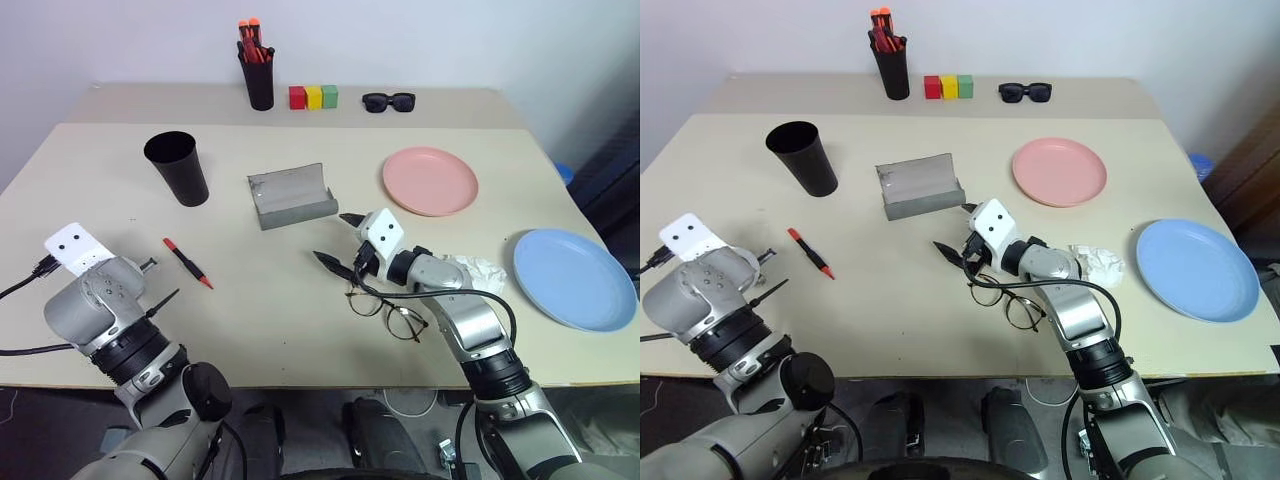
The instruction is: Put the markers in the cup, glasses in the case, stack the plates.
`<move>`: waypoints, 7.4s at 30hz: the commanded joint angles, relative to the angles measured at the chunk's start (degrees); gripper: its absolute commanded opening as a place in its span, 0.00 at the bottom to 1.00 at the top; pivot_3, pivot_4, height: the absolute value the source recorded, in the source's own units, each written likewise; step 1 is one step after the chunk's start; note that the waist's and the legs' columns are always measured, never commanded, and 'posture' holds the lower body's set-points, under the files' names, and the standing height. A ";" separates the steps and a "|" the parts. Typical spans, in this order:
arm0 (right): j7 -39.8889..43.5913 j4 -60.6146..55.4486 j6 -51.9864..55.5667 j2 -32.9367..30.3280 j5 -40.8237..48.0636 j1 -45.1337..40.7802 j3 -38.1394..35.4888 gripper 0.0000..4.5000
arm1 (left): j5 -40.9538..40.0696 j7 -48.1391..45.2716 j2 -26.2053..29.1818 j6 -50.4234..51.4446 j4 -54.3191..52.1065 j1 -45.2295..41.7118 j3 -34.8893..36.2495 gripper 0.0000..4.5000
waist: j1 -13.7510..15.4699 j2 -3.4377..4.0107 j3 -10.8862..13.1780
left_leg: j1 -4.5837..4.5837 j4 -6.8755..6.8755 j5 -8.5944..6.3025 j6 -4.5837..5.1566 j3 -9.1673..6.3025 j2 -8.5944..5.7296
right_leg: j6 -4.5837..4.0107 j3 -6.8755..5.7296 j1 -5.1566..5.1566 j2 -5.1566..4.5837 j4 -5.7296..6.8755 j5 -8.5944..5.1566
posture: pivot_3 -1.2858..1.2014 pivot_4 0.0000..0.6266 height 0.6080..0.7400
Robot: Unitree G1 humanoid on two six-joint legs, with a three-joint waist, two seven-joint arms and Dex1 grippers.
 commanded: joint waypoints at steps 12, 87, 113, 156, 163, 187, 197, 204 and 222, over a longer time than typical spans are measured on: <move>5.60 -4.35 -4.46 0.91 4.04 -1.59 -0.61 1.00 | 2.17 -7.98 11.26 -29.94 -0.34 1.09 -12.68 0.01 | -0.12 -0.17 0.05 | 0.02 -0.11 0.03 -0.07 0.01 0.03 | -0.01 -0.02 -0.02 0.00 -0.03 0.00 | 0.52 0.24 0.89; 7.49 -3.53 -2.77 -4.10 2.68 -4.49 -2.65 1.00 | -6.07 -13.64 14.88 -29.68 -2.95 6.26 -24.84 0.54 | 0.59 -0.18 0.04 | -0.92 0.65 0.06 -0.07 -0.13 0.12 | 0.06 -0.20 -0.69 0.05 0.36 0.05 | 0.52 0.24 0.89; 14.37 -8.77 -0.23 -8.36 3.81 -0.52 0.39 1.00 | 3.71 -4.43 -5.07 -1.52 -0.82 -0.99 -18.17 0.01 | 1.46 -0.22 0.01 | -0.88 0.73 0.00 0.02 -0.23 0.00 | 0.15 -0.18 -0.56 0.04 0.26 0.12 | 0.52 0.24 0.89; -13.26 4.11 -8.05 15.39 -1.03 -4.12 -2.33 1.00 | 8.22 -14.08 16.20 -95.80 70.53 -25.87 -36.45 0.01 | 1.31 -0.22 0.02 | -0.98 0.62 0.01 0.01 -0.04 0.07 | 0.14 -0.19 -0.72 0.05 0.16 0.15 | 0.52 0.24 0.89; -12.66 4.40 -8.02 15.40 -0.88 -4.41 -2.12 1.00 | 7.20 -13.58 16.10 -95.77 69.93 -25.24 -36.00 0.20 | 1.37 -0.22 0.02 | -0.98 0.62 0.01 0.01 -0.03 0.07 | 0.15 -0.19 -0.72 0.05 0.16 0.15 | 0.52 0.24 0.89; 5.61 -3.21 -0.91 -12.00 4.42 -4.39 -11.41 1.00 | 0.13 -56.56 12.94 -72.67 53.90 -21.52 -50.23 0.99 | 1.14 0.00 0.06 | -0.98 0.67 -0.02 0.08 -0.06 0.06 | 0.16 -0.19 -0.69 0.12 0.14 0.14 | 0.52 0.24 0.89; 10.15 -14.97 6.82 -23.54 10.35 8.43 -20.78 1.00 | 3.02 -75.44 13.32 -67.00 67.29 -24.69 -55.81 0.99 | 1.64 0.02 0.07 | -1.02 0.70 -0.03 0.10 -0.05 0.03 | 0.17 -0.13 -0.70 0.10 0.09 0.13 | 0.52 0.24 0.89; 8.60 -20.85 8.28 -24.81 11.41 17.18 -25.72 1.00 | 6.57 -83.76 14.96 -69.95 72.91 -26.36 -58.86 0.99 | 1.39 0.02 0.07 | -1.01 0.71 -0.04 0.11 -0.08 0.03 | 0.17 -0.12 -0.69 0.11 0.11 0.12 | 0.52 0.24 0.89; 5.54 -23.38 8.38 -24.06 10.91 21.78 -24.12 1.00 | 7.39 -98.65 19.01 -82.78 67.43 -20.53 -60.10 0.01 | 1.30 0.03 0.07 | -1.01 0.72 -0.05 0.13 -0.09 0.04 | 0.17 -0.11 -0.69 0.11 0.12 0.12 | 0.52 0.24 0.89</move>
